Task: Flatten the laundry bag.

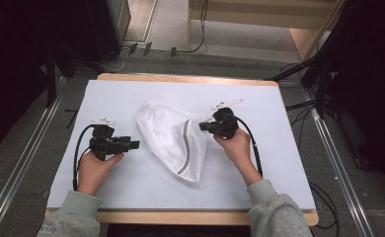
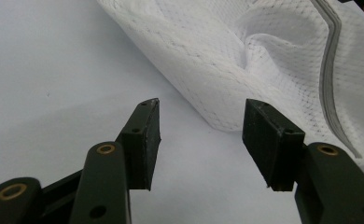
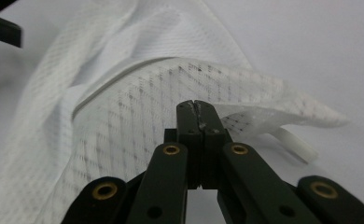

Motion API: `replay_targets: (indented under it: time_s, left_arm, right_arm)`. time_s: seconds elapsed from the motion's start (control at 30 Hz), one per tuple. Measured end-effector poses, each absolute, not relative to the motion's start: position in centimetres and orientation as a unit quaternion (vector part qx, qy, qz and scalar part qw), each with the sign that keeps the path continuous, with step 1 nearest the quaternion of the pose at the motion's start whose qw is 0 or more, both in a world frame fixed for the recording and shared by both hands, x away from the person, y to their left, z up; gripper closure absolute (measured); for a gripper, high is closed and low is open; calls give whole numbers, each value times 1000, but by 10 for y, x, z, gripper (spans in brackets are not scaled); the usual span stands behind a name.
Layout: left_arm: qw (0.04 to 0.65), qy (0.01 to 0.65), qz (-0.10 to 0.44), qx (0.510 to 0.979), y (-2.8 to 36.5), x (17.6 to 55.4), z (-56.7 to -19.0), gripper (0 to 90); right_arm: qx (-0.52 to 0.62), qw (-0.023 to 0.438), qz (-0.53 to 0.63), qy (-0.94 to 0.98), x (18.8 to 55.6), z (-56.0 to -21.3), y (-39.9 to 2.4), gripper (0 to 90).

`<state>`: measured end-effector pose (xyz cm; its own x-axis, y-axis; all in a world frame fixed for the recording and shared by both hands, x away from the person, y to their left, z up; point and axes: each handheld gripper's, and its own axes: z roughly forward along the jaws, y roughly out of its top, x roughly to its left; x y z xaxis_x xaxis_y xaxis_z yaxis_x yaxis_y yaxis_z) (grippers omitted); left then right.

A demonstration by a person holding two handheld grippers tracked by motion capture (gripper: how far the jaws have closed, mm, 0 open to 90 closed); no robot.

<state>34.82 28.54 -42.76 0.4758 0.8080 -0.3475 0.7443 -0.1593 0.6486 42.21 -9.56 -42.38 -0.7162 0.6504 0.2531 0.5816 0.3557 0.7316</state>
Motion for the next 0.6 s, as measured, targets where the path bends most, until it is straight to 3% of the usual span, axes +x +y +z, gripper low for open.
replay_targets:
  time_s: [0.2,0.6]
  left_arm:
    - [400,506,39,763,282,351,-428,463]
    - [401,496,30,770,272,363,-433,417]
  right_arm:
    - [354,45,440,824,386,-407,-100,900]
    - [339,44,428,837,335,-409,-105,900]
